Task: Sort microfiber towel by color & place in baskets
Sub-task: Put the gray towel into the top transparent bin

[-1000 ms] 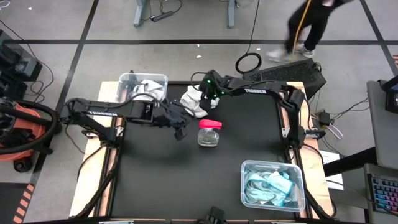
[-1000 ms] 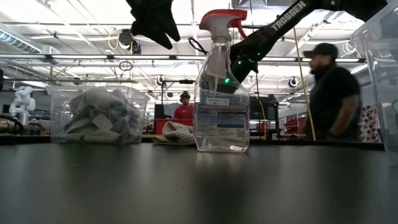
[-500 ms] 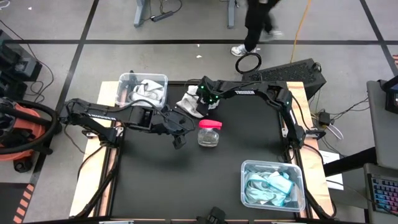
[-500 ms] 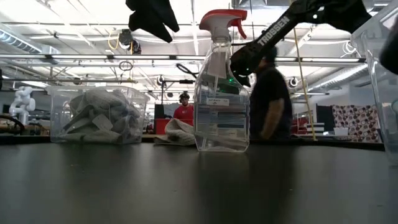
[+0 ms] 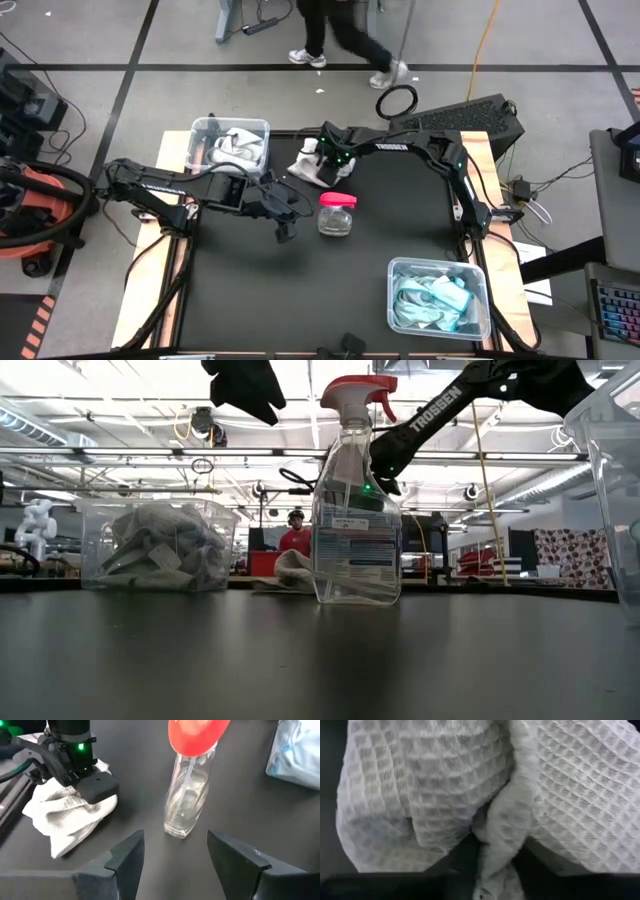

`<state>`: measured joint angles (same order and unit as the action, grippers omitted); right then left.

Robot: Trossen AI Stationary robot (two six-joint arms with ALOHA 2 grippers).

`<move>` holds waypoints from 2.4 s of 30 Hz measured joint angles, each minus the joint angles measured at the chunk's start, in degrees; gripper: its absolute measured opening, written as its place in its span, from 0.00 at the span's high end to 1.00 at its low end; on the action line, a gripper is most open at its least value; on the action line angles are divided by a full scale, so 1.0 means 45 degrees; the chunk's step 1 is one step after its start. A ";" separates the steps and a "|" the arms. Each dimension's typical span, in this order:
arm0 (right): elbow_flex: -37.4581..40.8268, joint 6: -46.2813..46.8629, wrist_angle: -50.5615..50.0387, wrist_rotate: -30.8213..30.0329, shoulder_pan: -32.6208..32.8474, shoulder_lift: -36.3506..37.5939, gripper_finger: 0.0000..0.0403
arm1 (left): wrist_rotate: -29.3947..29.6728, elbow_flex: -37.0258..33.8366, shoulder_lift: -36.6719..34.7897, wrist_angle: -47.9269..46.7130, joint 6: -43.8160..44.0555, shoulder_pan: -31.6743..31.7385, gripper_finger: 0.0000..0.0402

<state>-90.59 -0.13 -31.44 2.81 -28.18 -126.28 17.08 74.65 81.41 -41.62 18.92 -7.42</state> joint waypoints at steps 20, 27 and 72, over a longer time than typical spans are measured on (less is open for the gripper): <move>-0.0608 0.0307 -0.2173 0.0424 -0.0224 0.2087 1.00 | -0.0459 -0.0010 -0.0366 0.0169 -0.1894 0.0650 0.45; -0.0586 0.1001 -0.2431 0.0441 -0.0243 0.4046 1.00 | 0.0044 -0.0010 -0.0364 0.0532 -0.2594 0.0828 0.45; -0.0622 0.9638 -0.9738 -0.0661 0.8628 1.3789 1.00 | -0.0424 -0.0005 -0.1578 0.1456 -0.4336 0.3570 0.45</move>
<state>-93.38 43.24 -75.26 -0.16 10.64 -64.23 15.17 74.63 74.30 -35.07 -0.60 8.64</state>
